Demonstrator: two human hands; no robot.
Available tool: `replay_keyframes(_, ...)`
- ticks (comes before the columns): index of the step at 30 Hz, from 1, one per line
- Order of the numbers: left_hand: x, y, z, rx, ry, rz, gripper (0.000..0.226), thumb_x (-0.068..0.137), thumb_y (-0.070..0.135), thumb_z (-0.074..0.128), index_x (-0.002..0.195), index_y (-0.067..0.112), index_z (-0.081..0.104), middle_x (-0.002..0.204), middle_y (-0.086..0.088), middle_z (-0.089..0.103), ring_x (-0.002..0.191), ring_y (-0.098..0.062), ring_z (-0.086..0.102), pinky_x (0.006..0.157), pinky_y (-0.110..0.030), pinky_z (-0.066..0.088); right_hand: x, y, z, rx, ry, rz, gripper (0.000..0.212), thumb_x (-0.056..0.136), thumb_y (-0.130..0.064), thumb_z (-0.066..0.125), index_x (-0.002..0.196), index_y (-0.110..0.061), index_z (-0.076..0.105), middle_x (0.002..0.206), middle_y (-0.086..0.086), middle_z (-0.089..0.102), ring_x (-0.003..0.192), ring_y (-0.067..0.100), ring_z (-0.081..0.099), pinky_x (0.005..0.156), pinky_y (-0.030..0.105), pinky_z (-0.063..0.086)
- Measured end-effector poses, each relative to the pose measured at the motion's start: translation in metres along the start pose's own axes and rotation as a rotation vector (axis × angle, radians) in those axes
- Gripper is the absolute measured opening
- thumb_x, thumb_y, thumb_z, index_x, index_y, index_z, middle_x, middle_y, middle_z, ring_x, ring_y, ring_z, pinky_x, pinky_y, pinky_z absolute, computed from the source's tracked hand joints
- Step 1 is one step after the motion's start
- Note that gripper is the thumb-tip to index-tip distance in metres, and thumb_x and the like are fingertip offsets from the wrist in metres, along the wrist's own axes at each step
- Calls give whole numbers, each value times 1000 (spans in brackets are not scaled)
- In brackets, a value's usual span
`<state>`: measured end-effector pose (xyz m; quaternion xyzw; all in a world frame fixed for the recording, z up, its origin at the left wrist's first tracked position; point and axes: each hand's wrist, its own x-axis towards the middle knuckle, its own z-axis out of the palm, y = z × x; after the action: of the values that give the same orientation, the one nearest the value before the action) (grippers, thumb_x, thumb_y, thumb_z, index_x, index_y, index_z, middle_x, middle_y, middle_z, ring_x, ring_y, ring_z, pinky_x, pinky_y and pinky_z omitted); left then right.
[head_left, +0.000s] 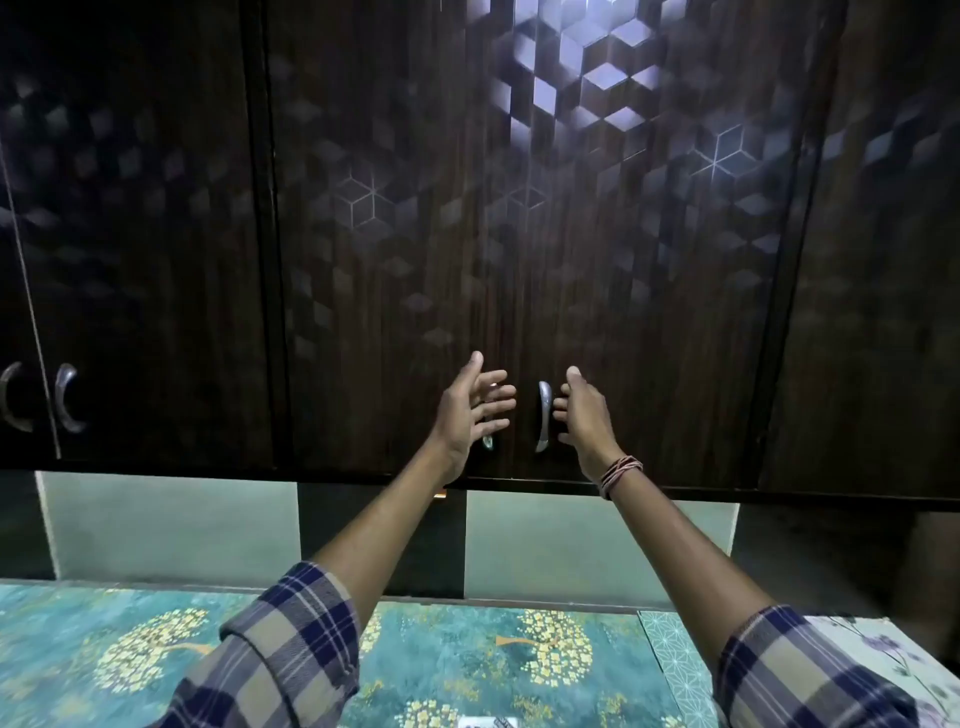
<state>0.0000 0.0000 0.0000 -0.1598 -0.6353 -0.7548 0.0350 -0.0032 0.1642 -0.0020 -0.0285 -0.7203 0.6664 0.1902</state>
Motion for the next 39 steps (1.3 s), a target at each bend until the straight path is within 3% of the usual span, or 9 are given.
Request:
replay_keyframes(5, -2, -15, 1, -32, -25, -90, 73, 96, 66, 41, 140, 11, 59, 137, -11, 65, 124, -25, 63, 110, -48, 46, 14, 24, 11, -25, 39, 55, 58, 90, -59, 36, 88, -15, 73, 98, 10, 76, 97, 30, 71, 96, 54, 55)
replay_keyframes(8, -1, -21, 0, -47, -45, -112, 72, 98, 64, 40, 140, 9, 59, 139, -9, 64, 130, -25, 58, 114, -49, 41, 3, 21, 18, -58, 66, 17, 48, 98, -48, 44, 76, -14, 70, 81, 7, 75, 78, 27, 69, 75, 42, 56)
replay_keyframes(10, -1, -26, 1, -54, -59, -117, 71, 99, 63, 39, 142, 10, 57, 142, -8, 62, 134, -25, 55, 116, -50, 39, 1, 23, 21, -67, 80, -1, 41, 102, -39, 46, 77, -17, 69, 78, 6, 72, 73, 23, 64, 64, 34, 50)
replay_keyframes(16, -11, -40, 13, -97, -61, -111, 72, 100, 63, 37, 154, 16, 39, 160, -9, 43, 147, -28, 40, 123, -50, 28, -4, 31, 21, -191, 91, -37, 34, 100, -29, 48, 73, -22, 68, 80, 4, 72, 77, 22, 62, 68, 36, 44)
replay_keyframes(21, -28, -50, 22, -119, -54, -119, 81, 99, 64, 37, 160, 11, 26, 168, -7, 27, 154, -24, 26, 127, -46, 17, -38, 21, 12, -219, 174, -87, 34, 99, -21, 50, 72, -16, 69, 79, 12, 75, 69, 20, 62, 67, 37, 53)
replay_keyframes(25, -52, -51, 33, -152, -80, -127, 85, 97, 69, 35, 155, 8, 37, 162, -13, 38, 149, -29, 36, 124, -44, 25, -85, 24, -19, -141, 192, -135, 32, 102, -20, 49, 83, -9, 72, 73, 4, 68, 61, 12, 56, 51, 19, 46)
replay_keyframes(32, -132, -42, 98, -164, -194, -68, 87, 89, 80, 36, 140, 14, 61, 142, -8, 64, 134, -24, 57, 119, -50, 35, -162, 21, -95, -27, 242, -151, 32, 100, -28, 50, 83, -11, 70, 76, 23, 69, 63, 23, 63, 60, 37, 52)
replay_keyframes(35, -167, -38, 133, -148, -241, -19, 78, 96, 72, 31, 137, 15, 64, 133, -3, 70, 126, -19, 64, 116, -47, 40, -191, 16, -129, 83, 273, -72, 29, 98, -30, 47, 83, -16, 67, 74, 13, 63, 71, 24, 59, 65, 38, 49)
replay_keyframes(39, -202, -34, 184, -121, -302, -5, 70, 101, 65, 27, 138, 17, 63, 134, 1, 70, 122, -11, 65, 113, -40, 43, -224, 6, -172, 329, 266, 15, 37, 105, -43, 39, 111, -20, 68, 105, 3, 72, 97, 18, 66, 90, 42, 53)
